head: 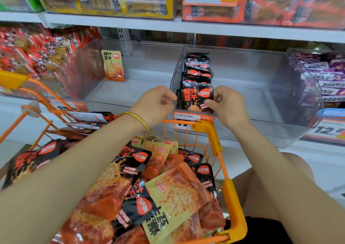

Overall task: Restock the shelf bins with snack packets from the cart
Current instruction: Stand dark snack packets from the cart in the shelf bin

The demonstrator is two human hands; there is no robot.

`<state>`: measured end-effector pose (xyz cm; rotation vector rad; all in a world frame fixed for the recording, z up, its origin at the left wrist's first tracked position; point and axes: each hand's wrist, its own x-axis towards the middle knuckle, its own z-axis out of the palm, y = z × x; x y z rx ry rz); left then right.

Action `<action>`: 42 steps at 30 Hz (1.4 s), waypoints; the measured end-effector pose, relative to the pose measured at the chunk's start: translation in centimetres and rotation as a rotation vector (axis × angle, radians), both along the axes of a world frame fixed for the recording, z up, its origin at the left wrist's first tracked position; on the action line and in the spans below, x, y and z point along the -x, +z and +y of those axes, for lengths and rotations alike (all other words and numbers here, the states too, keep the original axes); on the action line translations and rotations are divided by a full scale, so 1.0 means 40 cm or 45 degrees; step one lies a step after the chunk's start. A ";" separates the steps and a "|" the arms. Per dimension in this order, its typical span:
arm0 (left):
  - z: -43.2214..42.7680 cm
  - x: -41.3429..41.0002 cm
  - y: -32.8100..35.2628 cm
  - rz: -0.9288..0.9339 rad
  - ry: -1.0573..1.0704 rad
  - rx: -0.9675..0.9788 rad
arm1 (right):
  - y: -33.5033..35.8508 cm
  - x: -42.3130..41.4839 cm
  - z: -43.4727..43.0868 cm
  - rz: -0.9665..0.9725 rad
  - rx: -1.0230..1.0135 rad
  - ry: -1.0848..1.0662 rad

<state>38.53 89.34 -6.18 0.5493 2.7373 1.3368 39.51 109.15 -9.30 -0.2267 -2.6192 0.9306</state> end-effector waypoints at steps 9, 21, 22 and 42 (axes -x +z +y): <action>-0.035 -0.008 0.008 -0.054 -0.008 -0.010 | -0.014 0.005 -0.022 -0.005 -0.084 -0.025; -0.124 -0.063 0.075 -0.156 -0.556 0.842 | 0.062 -0.062 -0.059 0.085 -0.371 -0.154; -0.129 -0.065 0.075 -0.188 -0.583 0.880 | 0.068 -0.080 -0.077 0.184 -0.362 -0.079; -0.121 -0.036 0.050 -0.245 -0.527 0.373 | 0.056 -0.197 -0.190 -0.825 0.738 0.896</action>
